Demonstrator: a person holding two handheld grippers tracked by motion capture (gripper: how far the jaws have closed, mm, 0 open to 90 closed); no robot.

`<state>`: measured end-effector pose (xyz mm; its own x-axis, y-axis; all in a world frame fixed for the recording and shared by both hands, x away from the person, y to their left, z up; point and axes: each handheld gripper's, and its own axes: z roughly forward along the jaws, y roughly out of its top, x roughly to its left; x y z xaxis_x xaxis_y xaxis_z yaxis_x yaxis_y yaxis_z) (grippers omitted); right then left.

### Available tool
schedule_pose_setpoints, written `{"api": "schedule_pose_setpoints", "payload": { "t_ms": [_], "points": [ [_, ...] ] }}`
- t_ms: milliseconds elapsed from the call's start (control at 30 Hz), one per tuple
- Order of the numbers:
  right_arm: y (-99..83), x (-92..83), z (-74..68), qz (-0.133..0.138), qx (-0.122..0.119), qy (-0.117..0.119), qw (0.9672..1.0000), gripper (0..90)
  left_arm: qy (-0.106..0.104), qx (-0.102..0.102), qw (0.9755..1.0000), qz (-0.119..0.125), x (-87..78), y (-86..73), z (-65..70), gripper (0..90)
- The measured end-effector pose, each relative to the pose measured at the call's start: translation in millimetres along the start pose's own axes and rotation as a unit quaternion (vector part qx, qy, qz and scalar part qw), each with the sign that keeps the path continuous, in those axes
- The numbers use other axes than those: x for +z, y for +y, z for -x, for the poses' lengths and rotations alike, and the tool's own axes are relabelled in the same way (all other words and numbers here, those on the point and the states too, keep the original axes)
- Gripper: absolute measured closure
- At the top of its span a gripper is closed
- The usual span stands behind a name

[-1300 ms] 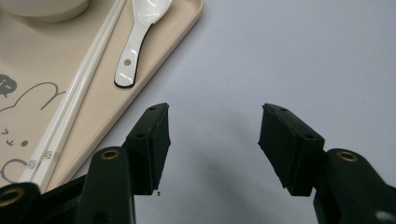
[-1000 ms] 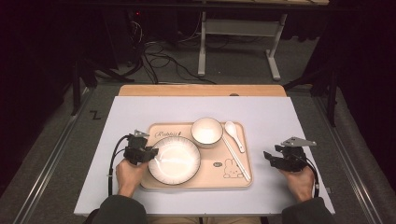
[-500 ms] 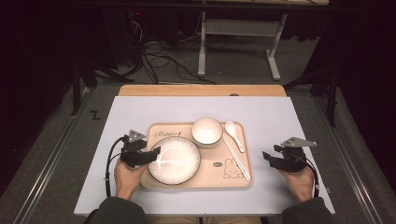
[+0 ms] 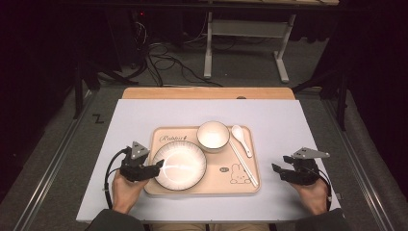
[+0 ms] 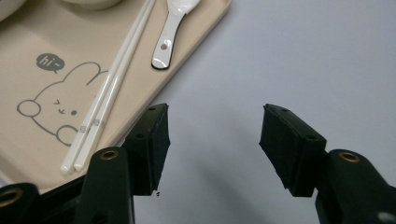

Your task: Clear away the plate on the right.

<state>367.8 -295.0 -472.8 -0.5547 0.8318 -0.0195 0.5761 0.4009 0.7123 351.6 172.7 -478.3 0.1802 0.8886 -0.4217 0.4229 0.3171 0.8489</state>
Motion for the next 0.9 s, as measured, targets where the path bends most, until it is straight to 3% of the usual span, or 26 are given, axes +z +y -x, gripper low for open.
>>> {"api": "schedule_pose_setpoints", "payload": {
  "t_ms": [133,300,500,633,733,900],
  "points": [
    [-6.4,-1.7,3.1,-0.001,0.005,-0.006,1.0000,43.3,-0.001,-0.007,1.0000,0.000,-3.0,-0.5,-2.8,36.9],
    [-14.4,-6.0,7.7,-0.005,0.012,-0.018,0.9998,43.5,-0.002,-0.001,1.0000,-0.003,-8.1,-3.6,-2.6,37.3],
    [-19.2,-8.5,13.0,-0.003,0.022,-0.027,0.9994,43.2,0.001,-0.018,0.9998,-0.005,-11.9,-2.0,-7.5,38.2],
    [-22.0,-6.0,16.5,-0.005,0.028,-0.027,0.9992,42.8,0.010,-0.023,0.9996,-0.012,-8.4,-1.2,-10.9,38.1],
    [-22.4,-9.4,19.5,0.015,0.033,-0.032,0.9988,42.8,0.013,-0.032,0.9993,-0.012,-4.4,0.7,-15.7,38.1],
    [-24.4,-6.8,23.3,0.007,0.039,-0.034,0.9986,42.9,0.012,-0.043,0.9989,-0.011,-1.0,2.7,-18.6,39.4]
  ]
}}
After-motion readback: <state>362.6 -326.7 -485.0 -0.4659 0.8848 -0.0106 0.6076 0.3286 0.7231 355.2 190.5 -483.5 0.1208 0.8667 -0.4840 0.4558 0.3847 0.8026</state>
